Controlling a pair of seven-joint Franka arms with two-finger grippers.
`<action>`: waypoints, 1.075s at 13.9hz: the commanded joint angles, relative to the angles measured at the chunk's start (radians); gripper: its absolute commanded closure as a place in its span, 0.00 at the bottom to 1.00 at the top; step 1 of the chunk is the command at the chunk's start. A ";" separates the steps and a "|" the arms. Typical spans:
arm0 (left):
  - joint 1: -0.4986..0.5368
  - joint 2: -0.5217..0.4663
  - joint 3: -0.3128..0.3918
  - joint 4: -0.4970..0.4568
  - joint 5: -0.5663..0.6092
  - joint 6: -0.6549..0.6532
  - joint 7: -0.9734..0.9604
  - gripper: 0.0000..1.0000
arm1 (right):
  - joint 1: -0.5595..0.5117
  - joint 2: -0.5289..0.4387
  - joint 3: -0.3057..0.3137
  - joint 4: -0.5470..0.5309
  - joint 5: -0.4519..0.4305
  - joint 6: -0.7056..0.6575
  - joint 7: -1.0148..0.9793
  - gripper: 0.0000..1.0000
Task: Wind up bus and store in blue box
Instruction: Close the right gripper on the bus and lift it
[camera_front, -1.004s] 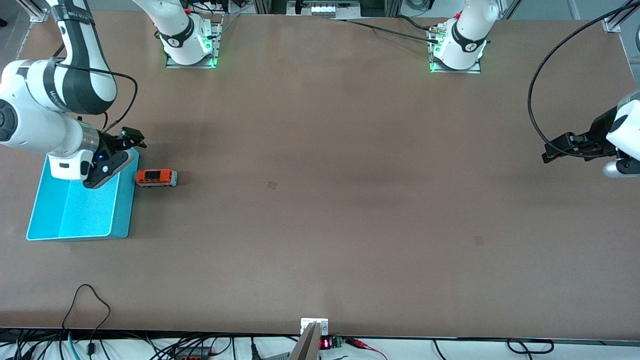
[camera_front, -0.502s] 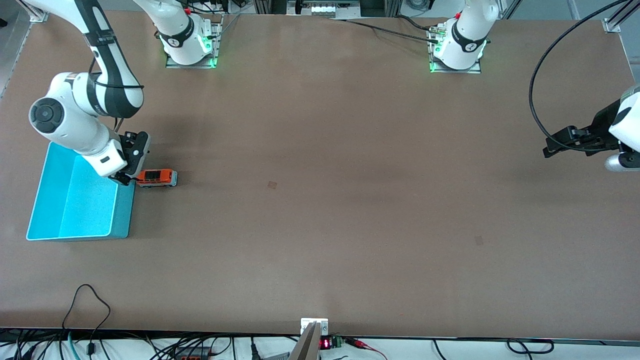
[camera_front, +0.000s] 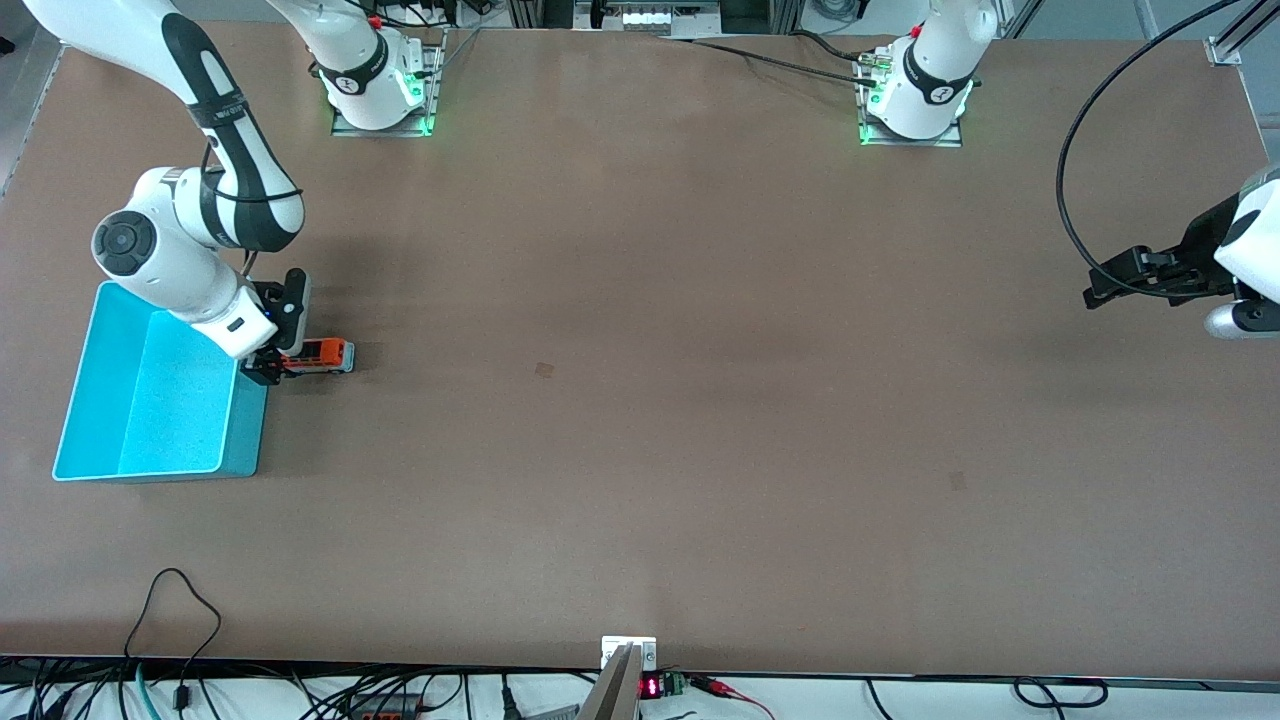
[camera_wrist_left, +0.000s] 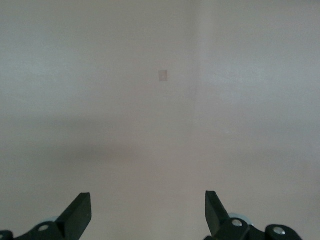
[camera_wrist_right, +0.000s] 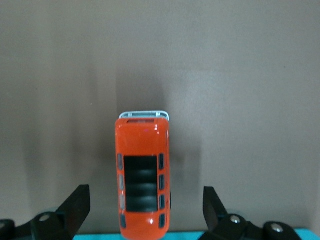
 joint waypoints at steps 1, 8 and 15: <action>0.011 -0.011 -0.007 0.006 -0.008 -0.020 0.013 0.00 | -0.020 0.034 0.029 -0.004 -0.010 0.052 -0.034 0.00; 0.009 -0.011 -0.007 0.005 -0.009 -0.020 0.013 0.00 | -0.023 0.074 0.029 0.002 -0.007 0.066 -0.040 0.14; 0.009 -0.009 -0.007 0.006 -0.008 -0.016 0.013 0.00 | -0.052 0.064 0.031 0.000 0.000 0.052 0.094 1.00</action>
